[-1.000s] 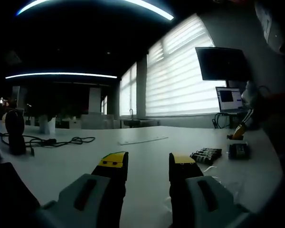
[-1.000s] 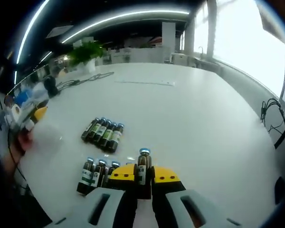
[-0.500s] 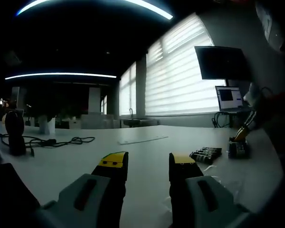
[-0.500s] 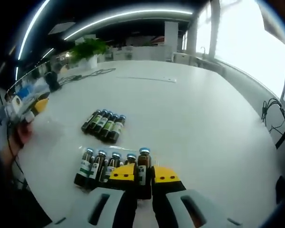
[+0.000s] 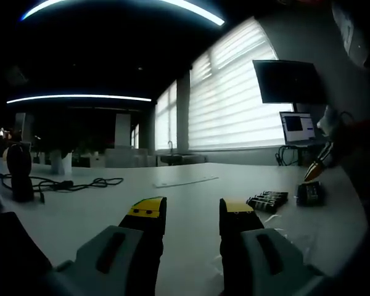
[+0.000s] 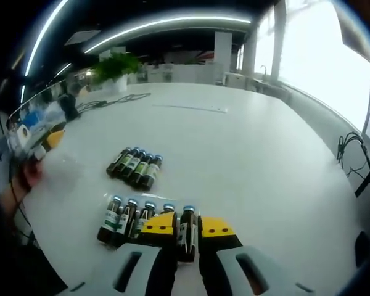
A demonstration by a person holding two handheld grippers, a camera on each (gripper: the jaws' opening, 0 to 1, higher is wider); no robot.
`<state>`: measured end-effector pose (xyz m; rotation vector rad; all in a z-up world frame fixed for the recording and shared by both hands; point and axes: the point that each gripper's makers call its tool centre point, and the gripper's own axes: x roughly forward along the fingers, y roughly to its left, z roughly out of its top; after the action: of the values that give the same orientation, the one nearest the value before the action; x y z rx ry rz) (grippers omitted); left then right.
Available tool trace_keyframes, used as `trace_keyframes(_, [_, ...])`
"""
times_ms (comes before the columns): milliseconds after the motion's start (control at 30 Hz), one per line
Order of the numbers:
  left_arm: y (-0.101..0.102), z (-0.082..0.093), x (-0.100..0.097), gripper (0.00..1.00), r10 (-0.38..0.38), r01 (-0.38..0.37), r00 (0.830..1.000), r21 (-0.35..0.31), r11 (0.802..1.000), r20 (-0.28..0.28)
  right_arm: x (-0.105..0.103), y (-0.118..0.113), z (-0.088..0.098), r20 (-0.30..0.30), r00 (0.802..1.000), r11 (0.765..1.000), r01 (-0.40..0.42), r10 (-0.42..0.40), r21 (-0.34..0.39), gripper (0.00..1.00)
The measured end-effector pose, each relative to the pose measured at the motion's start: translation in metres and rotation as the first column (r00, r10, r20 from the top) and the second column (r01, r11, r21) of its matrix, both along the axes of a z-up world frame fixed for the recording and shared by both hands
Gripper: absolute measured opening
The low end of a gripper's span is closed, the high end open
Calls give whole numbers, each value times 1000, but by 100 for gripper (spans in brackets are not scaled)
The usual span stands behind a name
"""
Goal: Grip medicine bottles put into box
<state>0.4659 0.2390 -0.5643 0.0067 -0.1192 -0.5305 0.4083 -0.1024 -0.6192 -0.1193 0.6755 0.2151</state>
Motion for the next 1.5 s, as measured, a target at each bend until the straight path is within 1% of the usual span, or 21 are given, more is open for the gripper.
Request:
trace_keyframes(300, [0,0,0,27,0,0,1000,1,1000,0,-12,-3,-3,-2,1000,1000,3,-3,5,0])
trace_keyframes(433, [0,0,0,27,-2,2,1000,3,1000,-1,-15,-4,-5,-3,1000,1000,-6,6,-5,0])
trace_keyframes(600, [-1,-1,0,27,-2,2,1000,5,1000,-2,-18,-2,-11,-7,999,998,-41,41,-41,0])
trace_keyframes(633, [-1,-1,0,27,-2,2,1000,6,1000,-2,-16,-2,-10,16,999,999,-36,37,-34,0])
trace_keyframes(667, [-1,-1,0,27,-2,2,1000,7,1000,-2,-18,-4,-11,4,999,999,-34,34,-35,0])
trace_keyframes(733, [-1,-1,0,27,-2,2,1000,7,1000,-2,-18,-4,-11,7,1000,999,-22,22,-23,0])
trace_keyframes(867, [-1,-1,0,27,-2,2,1000,9,1000,-2,-18,-4,-12,16,1000,999,-21,21,-27,0])
trace_keyframes(1033, [-1,-1,0,27,-1,1,1000,9,1000,-1,-17,-3,-11,7,1000,999,-23,23,-25,0])
trace_keyframes(1067, [-1,-1,0,27,0,0,1000,9,1000,-1,-17,-2,-10,10,1000,999,-26,26,-24,1])
trace_keyframes(1167, [0,-1,0,27,2,-2,1000,9,1000,-1,-14,7,-6,16,999,999,-39,39,0,9])
trace_keyframes(1267, [0,-1,0,27,1,-1,1000,8,1000,0,-13,16,-5,23,998,999,-52,52,-1,14])
trace_keyframes(1333, [0,0,0,27,-1,1,1000,5,1000,1,-12,27,-4,29,998,998,-60,60,13,18])
trace_keyframes(1400, [0,0,-1,27,-3,3,1000,2,1000,1,-11,37,-6,21,998,998,-59,58,32,20])
trace_keyframes(1467, [-1,1,-1,27,-6,6,1000,-1,1000,2,-13,42,-12,-6,998,998,-65,65,17,23])
trace_keyframes(1500, [-1,1,-1,27,-9,9,1000,-4,1000,2,-13,43,-13,-8,998,998,-66,66,7,23])
